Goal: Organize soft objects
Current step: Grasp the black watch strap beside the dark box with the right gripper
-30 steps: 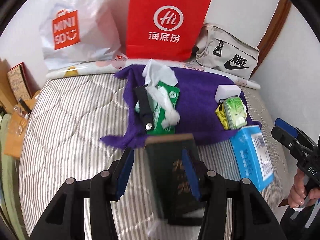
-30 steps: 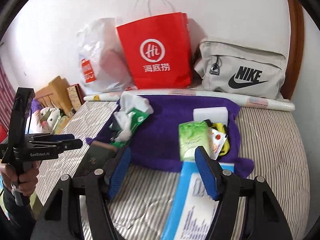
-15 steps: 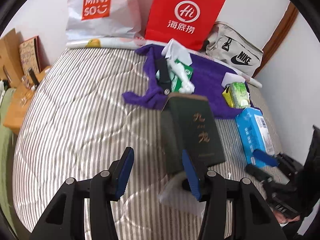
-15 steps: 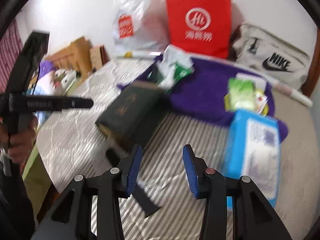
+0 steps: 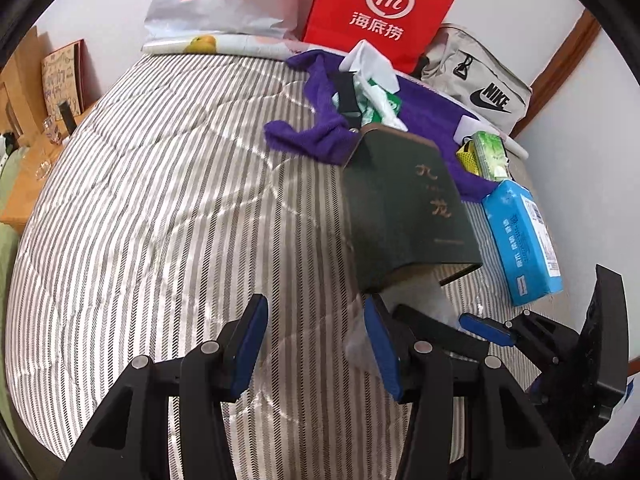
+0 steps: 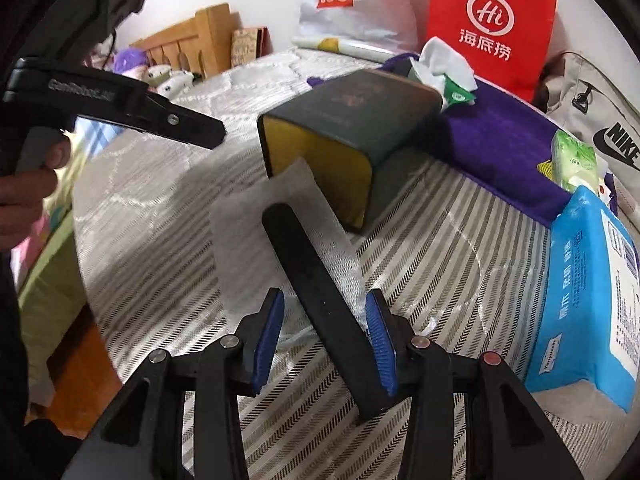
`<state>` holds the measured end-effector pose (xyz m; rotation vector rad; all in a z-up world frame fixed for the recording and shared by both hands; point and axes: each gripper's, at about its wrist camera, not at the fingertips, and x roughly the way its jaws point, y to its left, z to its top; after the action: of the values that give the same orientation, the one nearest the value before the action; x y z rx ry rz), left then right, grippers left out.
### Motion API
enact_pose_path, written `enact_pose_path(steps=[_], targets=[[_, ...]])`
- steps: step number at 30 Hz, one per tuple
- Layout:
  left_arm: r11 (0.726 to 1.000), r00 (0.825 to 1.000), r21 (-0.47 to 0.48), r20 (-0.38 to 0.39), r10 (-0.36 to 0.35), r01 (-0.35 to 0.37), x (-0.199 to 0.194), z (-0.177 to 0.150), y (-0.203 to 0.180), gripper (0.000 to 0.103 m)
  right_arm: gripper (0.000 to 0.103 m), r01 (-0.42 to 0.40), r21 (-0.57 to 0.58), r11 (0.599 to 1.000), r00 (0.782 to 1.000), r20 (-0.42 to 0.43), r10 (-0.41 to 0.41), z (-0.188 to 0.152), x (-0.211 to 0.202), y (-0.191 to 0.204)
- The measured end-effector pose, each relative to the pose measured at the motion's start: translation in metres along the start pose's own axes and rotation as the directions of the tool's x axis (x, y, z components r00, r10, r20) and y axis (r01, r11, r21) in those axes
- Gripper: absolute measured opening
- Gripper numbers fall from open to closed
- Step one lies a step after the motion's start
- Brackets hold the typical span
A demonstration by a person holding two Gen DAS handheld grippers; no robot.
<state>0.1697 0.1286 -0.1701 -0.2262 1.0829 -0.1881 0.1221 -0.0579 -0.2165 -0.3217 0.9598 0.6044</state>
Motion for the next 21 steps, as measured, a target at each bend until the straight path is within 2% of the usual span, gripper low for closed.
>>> enact_pose_path(steps=[5, 8, 9, 13, 21], targets=[[0.999, 1.000, -0.039, -0.014, -0.023, 0.023, 0.004, -0.005, 0.011, 0.048, 0.042, 0.016, -0.019, 1.000, 1.000, 0.006, -0.016, 0.001, 0.000, 0.003], [0.998, 0.999, -0.048, -0.018, -0.032, 0.031, 0.006, -0.007, 0.013, 0.048, 0.029, 0.025, -0.016, 1.000, 1.000, -0.002, -0.025, 0.002, -0.002, 0.002], [0.998, 0.999, -0.048, -0.020, -0.032, 0.031, 0.006, -0.008, 0.013, 0.048, 0.028, 0.023, -0.006, 1.000, 1.000, -0.007, -0.023, 0.002, -0.002, 0.000], [0.998, 0.999, -0.044, -0.026, -0.035, 0.034, 0.006, -0.011, 0.013, 0.048, 0.027, -0.034, 0.114, 0.993, 0.999, -0.036, 0.038, 0.008, -0.002, -0.017], [0.999, 0.999, -0.030, -0.026, -0.045, 0.044, 0.006, -0.027, 0.013, 0.048, 0.027, -0.117, 0.169, 0.979, 0.990, -0.063, 0.129, 0.013, -0.007, -0.026]])
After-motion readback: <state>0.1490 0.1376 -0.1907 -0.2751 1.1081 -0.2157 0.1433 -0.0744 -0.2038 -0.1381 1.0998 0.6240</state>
